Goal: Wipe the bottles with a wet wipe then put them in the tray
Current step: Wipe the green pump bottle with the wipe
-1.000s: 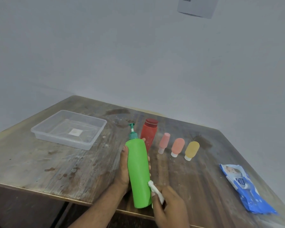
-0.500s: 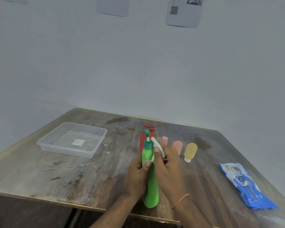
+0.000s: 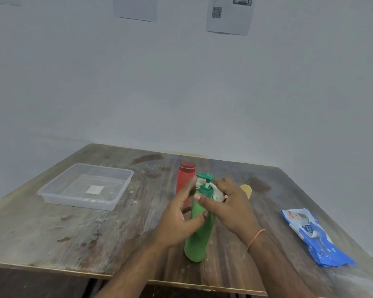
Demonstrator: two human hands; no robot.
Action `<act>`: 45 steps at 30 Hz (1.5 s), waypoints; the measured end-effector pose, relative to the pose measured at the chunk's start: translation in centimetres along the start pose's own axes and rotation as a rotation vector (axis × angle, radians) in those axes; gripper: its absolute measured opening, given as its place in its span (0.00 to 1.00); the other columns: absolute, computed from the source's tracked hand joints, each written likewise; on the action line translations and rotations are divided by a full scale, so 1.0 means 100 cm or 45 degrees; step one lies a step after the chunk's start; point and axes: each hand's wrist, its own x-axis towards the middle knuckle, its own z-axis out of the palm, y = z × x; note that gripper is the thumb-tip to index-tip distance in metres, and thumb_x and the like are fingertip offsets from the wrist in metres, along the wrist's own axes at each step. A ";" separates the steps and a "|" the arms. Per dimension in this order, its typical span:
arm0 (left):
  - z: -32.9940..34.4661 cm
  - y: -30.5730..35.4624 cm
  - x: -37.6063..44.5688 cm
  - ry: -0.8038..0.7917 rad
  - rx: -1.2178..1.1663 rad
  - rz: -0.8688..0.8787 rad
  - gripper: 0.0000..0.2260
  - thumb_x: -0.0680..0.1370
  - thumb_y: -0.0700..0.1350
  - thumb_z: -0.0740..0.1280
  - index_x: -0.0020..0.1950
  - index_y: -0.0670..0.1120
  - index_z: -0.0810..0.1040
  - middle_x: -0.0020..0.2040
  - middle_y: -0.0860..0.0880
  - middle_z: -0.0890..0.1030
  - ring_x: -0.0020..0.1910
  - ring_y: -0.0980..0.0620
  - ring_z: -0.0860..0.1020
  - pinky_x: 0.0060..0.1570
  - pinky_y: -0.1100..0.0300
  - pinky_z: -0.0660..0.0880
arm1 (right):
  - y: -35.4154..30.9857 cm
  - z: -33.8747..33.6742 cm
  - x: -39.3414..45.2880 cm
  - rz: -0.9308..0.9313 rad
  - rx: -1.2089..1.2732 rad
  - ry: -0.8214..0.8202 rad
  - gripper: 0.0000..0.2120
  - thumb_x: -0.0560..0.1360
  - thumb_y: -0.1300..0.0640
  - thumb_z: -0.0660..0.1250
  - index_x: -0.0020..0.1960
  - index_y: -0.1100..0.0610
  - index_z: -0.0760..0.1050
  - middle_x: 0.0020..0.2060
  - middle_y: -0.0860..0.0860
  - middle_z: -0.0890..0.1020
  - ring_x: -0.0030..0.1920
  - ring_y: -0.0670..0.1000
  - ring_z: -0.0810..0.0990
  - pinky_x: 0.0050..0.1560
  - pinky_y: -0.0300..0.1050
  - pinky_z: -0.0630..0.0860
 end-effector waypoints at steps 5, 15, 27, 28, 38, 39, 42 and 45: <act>-0.003 0.017 0.012 -0.068 0.104 0.065 0.34 0.77 0.43 0.79 0.80 0.56 0.70 0.70 0.54 0.81 0.69 0.52 0.80 0.64 0.49 0.82 | 0.011 -0.008 0.004 0.060 0.020 0.012 0.20 0.67 0.34 0.80 0.56 0.39 0.87 0.52 0.45 0.87 0.53 0.46 0.86 0.56 0.53 0.84; 0.008 0.026 0.001 0.036 0.310 0.202 0.26 0.79 0.43 0.72 0.73 0.66 0.75 0.65 0.59 0.82 0.65 0.54 0.82 0.60 0.47 0.83 | 0.017 -0.012 -0.004 0.050 -0.112 0.051 0.27 0.66 0.29 0.72 0.62 0.38 0.86 0.47 0.48 0.88 0.48 0.46 0.87 0.52 0.52 0.84; 0.020 0.022 0.004 0.373 0.726 0.215 0.22 0.73 0.57 0.80 0.65 0.60 0.80 0.47 0.59 0.71 0.44 0.58 0.77 0.44 0.61 0.81 | 0.021 -0.009 -0.008 0.056 -0.195 0.214 0.12 0.80 0.53 0.74 0.61 0.41 0.87 0.35 0.38 0.85 0.35 0.42 0.80 0.35 0.32 0.71; 0.021 0.022 0.002 0.381 0.739 0.223 0.21 0.74 0.57 0.79 0.66 0.59 0.80 0.47 0.60 0.69 0.45 0.58 0.76 0.44 0.62 0.80 | 0.023 -0.008 -0.009 0.067 -0.162 0.208 0.11 0.80 0.53 0.74 0.60 0.41 0.88 0.33 0.38 0.84 0.33 0.42 0.79 0.34 0.32 0.70; 0.001 0.022 -0.007 0.070 0.570 0.181 0.30 0.80 0.51 0.72 0.81 0.64 0.68 0.77 0.69 0.69 0.76 0.68 0.68 0.75 0.59 0.71 | 0.014 0.008 -0.003 0.109 0.177 0.184 0.14 0.72 0.46 0.83 0.56 0.44 0.87 0.47 0.42 0.89 0.48 0.43 0.87 0.50 0.44 0.84; -0.001 0.022 -0.007 0.098 0.552 0.183 0.31 0.79 0.48 0.75 0.79 0.64 0.70 0.74 0.69 0.72 0.73 0.69 0.70 0.71 0.65 0.73 | 0.014 0.009 -0.001 0.105 0.202 0.175 0.13 0.73 0.48 0.83 0.57 0.45 0.87 0.48 0.41 0.89 0.50 0.43 0.87 0.52 0.46 0.84; -0.004 0.020 -0.005 0.179 0.445 0.149 0.33 0.76 0.47 0.80 0.77 0.66 0.72 0.66 0.68 0.73 0.65 0.65 0.77 0.59 0.71 0.77 | 0.017 0.010 0.002 0.074 0.262 0.110 0.13 0.74 0.55 0.82 0.57 0.46 0.88 0.49 0.43 0.90 0.53 0.46 0.88 0.58 0.54 0.85; -0.004 0.017 0.001 0.185 0.459 0.126 0.35 0.73 0.51 0.81 0.78 0.65 0.72 0.63 0.65 0.72 0.62 0.63 0.78 0.59 0.67 0.79 | 0.023 0.008 0.006 0.069 0.212 0.133 0.14 0.73 0.53 0.83 0.58 0.44 0.89 0.48 0.43 0.90 0.52 0.49 0.89 0.57 0.57 0.86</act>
